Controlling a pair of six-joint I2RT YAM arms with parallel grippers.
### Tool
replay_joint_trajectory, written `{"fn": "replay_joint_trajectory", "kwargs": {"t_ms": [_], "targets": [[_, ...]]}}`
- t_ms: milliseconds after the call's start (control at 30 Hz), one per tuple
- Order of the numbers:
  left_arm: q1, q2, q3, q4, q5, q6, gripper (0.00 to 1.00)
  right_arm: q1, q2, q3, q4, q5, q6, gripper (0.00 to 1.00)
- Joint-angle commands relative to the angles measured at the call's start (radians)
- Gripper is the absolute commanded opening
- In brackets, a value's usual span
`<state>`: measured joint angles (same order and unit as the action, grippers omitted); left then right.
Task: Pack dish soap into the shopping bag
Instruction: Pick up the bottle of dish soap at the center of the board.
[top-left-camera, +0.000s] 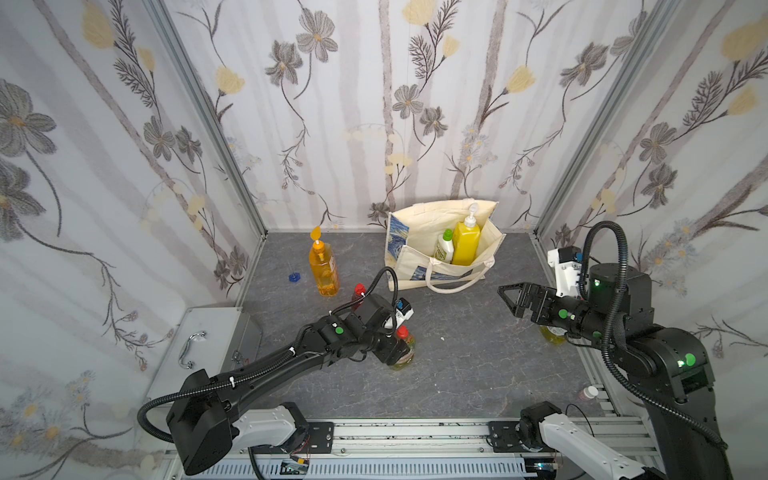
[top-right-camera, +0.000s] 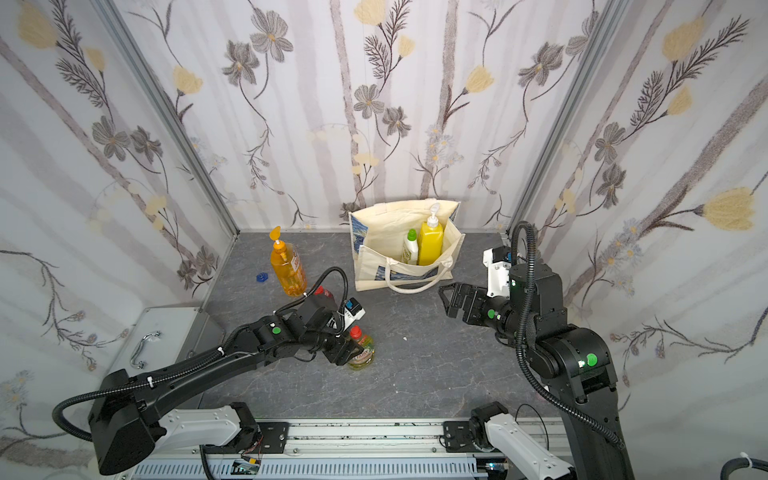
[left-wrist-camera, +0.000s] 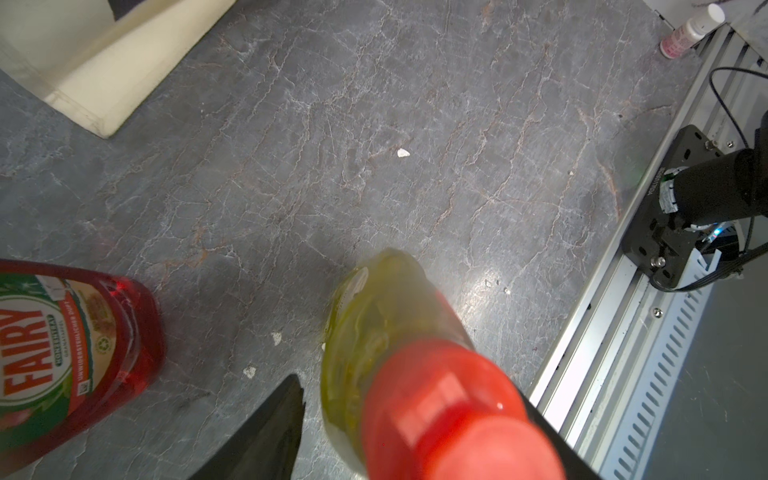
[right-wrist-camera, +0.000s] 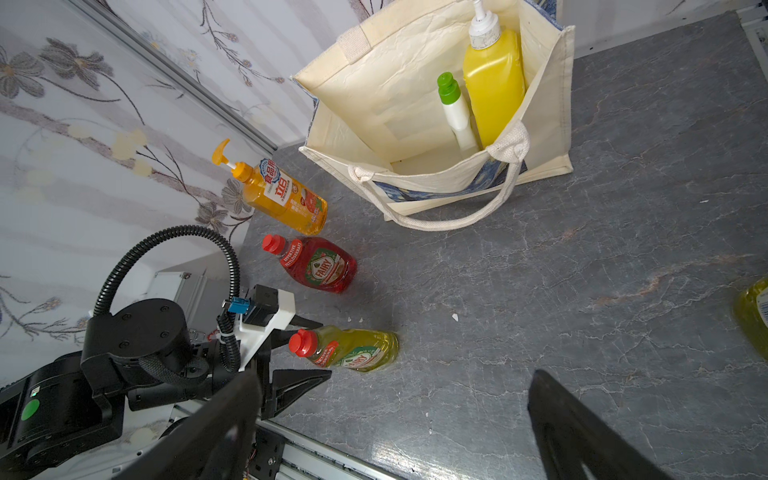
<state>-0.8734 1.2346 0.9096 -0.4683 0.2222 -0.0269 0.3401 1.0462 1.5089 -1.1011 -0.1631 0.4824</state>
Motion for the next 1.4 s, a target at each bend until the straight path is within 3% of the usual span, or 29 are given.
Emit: {"fn": "replay_joint_trajectory", "kwargs": {"t_ms": [0,833,1133,1233,1367], "targets": [[0.004,0.007,-0.005,0.047,0.017,-0.002,0.69,0.001,0.008,0.005,0.028,-0.009,0.013,1.0],[0.023,0.047,-0.034,0.141,0.037,-0.024,0.68,0.0,0.05,0.042,0.013,-0.012,0.002,1.0],[0.023,0.08,-0.026,0.152,0.057,-0.025,0.6,0.001,0.046,0.045,-0.001,-0.004,0.001,1.0],[0.023,0.086,-0.022,0.155,0.065,-0.027,0.53,0.0,0.046,0.045,-0.002,-0.004,0.0,1.0],[0.023,0.088,-0.017,0.153,0.067,-0.029,0.52,0.001,0.046,0.045,-0.001,-0.004,-0.001,1.0]]}}
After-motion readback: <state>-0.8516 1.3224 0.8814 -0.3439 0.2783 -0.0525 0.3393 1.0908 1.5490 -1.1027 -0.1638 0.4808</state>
